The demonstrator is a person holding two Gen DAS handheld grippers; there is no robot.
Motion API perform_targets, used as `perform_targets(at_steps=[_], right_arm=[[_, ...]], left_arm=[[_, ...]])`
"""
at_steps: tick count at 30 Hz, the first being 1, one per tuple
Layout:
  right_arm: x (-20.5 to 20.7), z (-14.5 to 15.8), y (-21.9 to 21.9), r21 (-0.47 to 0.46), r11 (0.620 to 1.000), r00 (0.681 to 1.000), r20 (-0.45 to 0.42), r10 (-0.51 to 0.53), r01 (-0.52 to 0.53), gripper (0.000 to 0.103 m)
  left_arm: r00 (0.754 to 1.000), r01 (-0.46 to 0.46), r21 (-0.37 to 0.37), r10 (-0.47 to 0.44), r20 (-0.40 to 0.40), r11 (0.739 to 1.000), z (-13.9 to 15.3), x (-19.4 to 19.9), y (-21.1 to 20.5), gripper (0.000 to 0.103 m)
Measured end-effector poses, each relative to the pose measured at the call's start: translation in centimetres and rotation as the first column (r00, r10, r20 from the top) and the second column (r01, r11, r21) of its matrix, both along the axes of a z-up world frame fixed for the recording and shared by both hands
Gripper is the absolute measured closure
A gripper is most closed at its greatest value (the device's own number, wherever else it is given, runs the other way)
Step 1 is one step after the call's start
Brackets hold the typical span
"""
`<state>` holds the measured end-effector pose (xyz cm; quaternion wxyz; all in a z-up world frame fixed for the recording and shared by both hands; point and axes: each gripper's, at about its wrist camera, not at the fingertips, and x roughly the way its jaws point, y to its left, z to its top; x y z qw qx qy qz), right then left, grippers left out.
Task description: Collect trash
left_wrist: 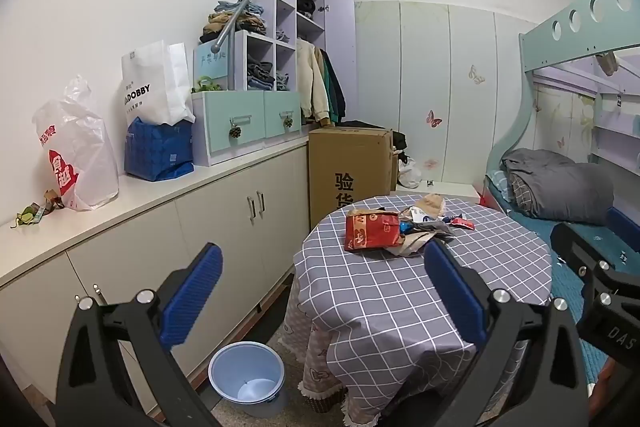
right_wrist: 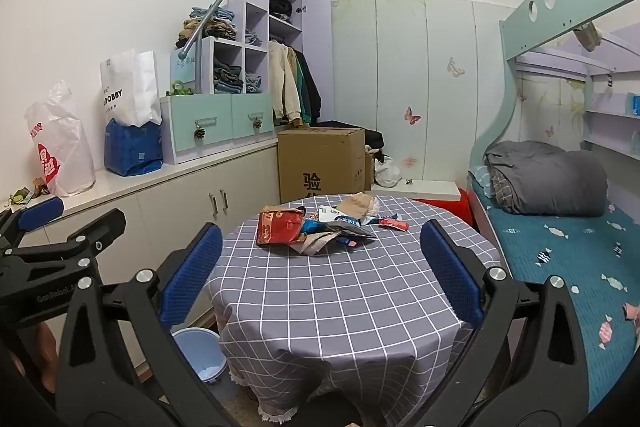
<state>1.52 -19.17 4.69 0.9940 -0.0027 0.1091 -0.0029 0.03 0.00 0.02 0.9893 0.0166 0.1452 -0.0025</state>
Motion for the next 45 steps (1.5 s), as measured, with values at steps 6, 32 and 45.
perform_targets(at_steps=[6, 32, 45], right_arm=[[0.1, 0.1, 0.0, 0.0, 1.0, 1.0, -0.003, 0.001, -0.001, 0.006], [0.6, -0.2, 0.6, 0.003, 1.0, 1.0, -0.009, 0.004, -0.004, 0.006], [0.4, -0.7, 0.1, 0.006, 1.0, 1.0, -0.02, 0.005, -0.005, 0.006]], left_arm=[[1.0, 0.001, -0.001, -0.001, -0.001, 1.0, 0.0, 0.0, 0.0, 0.004], [1.0, 0.004, -0.006, -0.004, -0.007, 1.0, -0.5, 0.4, 0.7, 0.004], [1.0, 0.007, -0.005, -0.007, -0.015, 1.0, -0.9, 0.5, -0.3, 0.004]])
